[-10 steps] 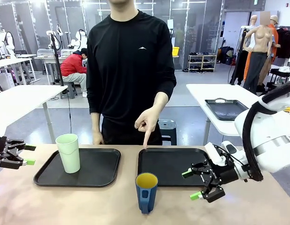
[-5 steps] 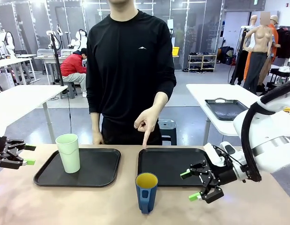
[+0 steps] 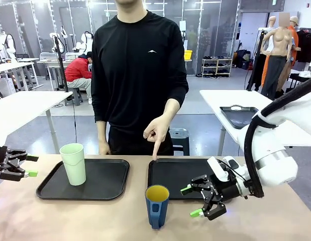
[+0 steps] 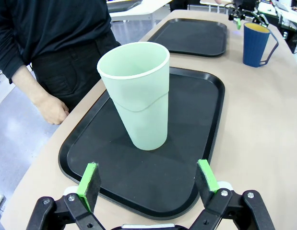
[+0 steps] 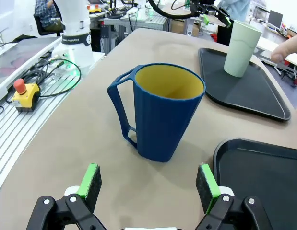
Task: Sort and store the cups by type.
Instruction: Pick up the Handle plastic cup and place it into the empty Flat Tray.
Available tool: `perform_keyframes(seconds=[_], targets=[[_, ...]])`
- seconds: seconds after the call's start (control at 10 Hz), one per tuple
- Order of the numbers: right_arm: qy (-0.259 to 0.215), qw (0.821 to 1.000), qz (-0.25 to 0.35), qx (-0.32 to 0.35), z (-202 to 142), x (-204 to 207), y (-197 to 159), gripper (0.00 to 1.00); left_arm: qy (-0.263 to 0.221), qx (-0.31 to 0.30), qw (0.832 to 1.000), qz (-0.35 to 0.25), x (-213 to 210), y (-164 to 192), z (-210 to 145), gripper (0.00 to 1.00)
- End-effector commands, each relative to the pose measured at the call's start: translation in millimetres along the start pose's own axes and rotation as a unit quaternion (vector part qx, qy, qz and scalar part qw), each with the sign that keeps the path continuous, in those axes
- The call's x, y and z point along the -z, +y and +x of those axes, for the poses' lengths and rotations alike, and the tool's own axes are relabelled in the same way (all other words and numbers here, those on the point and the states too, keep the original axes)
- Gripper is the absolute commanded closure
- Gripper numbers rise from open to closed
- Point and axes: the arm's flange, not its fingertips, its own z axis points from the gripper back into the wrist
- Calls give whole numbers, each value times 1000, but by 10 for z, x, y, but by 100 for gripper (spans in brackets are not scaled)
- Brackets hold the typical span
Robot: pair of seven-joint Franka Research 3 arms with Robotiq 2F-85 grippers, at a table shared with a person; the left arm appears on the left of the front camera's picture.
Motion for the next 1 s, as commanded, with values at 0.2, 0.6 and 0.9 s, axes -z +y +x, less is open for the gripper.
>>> perform_keyframes(seconds=[0.2,0.6,0.9], targets=[[-29,999,20,-23,3,258,-113,0,-8,5,1000,2,6,14,-10,0],[-30,999,31,-27,66,500,-194,0,-8,5,1000,2,6,14,-10,0],[-27,999,41,-23,98,656,-264,0,-8,5,1000,2,6,14,-10,0]])
